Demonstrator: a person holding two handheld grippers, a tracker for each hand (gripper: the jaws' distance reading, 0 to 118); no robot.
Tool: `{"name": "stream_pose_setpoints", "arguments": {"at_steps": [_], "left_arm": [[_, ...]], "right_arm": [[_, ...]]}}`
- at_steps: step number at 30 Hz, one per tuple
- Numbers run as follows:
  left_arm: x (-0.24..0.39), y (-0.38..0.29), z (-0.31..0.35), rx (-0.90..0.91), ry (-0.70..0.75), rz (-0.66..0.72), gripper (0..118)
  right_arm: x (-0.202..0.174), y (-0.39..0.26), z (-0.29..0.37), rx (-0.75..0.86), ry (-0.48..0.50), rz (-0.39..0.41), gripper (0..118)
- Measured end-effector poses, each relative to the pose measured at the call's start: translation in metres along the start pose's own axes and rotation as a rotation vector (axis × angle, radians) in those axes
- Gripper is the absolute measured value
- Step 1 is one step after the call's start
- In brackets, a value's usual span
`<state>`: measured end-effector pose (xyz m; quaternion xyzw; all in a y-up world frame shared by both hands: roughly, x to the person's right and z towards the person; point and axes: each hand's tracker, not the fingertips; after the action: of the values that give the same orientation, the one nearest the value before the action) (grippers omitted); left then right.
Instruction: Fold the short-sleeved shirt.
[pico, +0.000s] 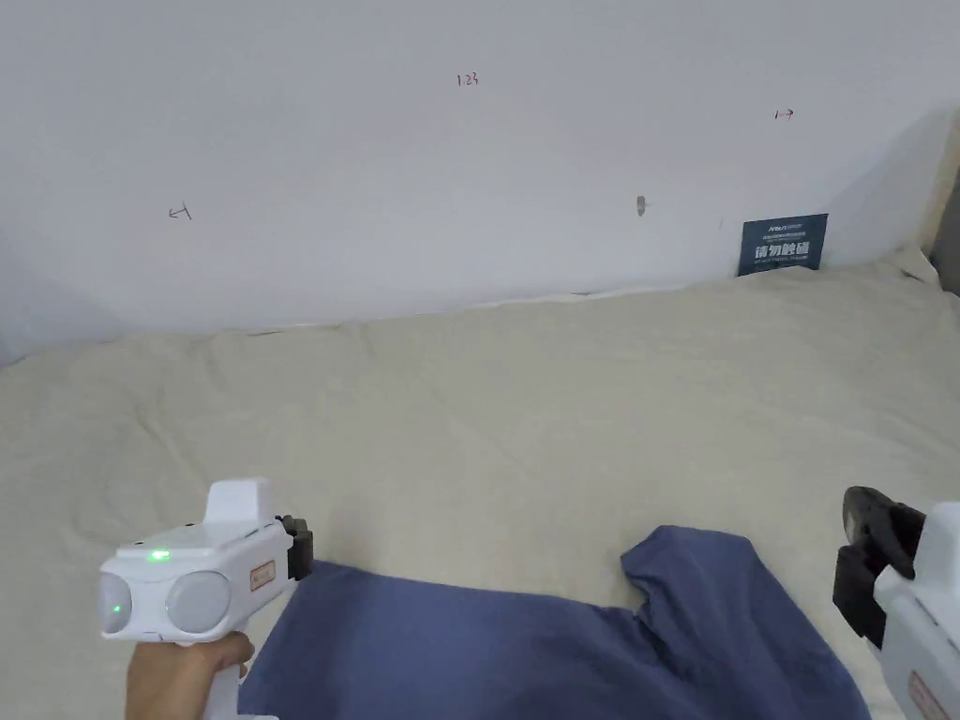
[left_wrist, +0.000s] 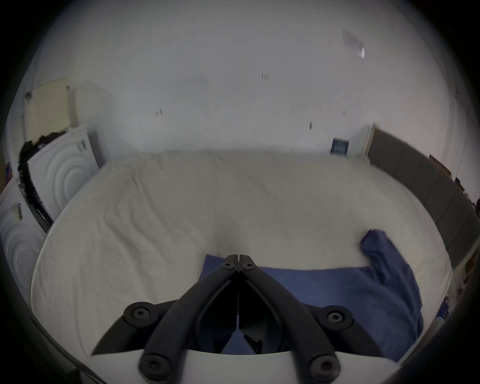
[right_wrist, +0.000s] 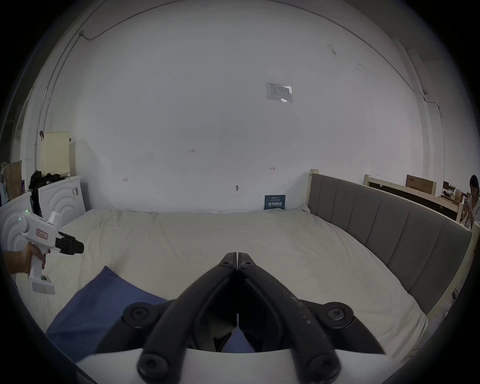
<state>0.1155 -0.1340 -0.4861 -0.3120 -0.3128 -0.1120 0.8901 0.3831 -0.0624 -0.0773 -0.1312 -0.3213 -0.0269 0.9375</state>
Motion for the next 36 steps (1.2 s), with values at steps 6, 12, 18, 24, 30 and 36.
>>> {"name": "stream_pose_setpoints", "arguments": {"at_steps": [6,12,18,24,30,36], "left_arm": [[-0.020,0.001,-0.100,-0.272,0.007,0.089,111],[-0.025,-0.013,-0.160,-0.370,0.088,0.126,96],[-0.006,-0.029,-0.161,-0.336,0.073,0.121,4],[0.003,-0.020,-0.139,-0.283,0.074,0.101,3],[-0.004,-0.002,-0.075,-0.179,0.002,0.111,3],[0.000,0.009,-0.020,-0.127,-0.033,0.109,3]], "right_arm": [[0.004,-0.013,-0.043,-0.062,-0.029,0.012,1],[0.011,-0.028,-0.070,-0.128,-0.036,0.011,1],[0.016,-0.040,-0.085,-0.181,-0.034,0.018,1],[0.027,-0.058,-0.113,-0.333,-0.033,0.003,30],[0.044,-0.098,-0.173,-0.552,-0.013,-0.005,109],[0.041,-0.136,-0.212,-0.752,-0.043,0.029,87]]}}
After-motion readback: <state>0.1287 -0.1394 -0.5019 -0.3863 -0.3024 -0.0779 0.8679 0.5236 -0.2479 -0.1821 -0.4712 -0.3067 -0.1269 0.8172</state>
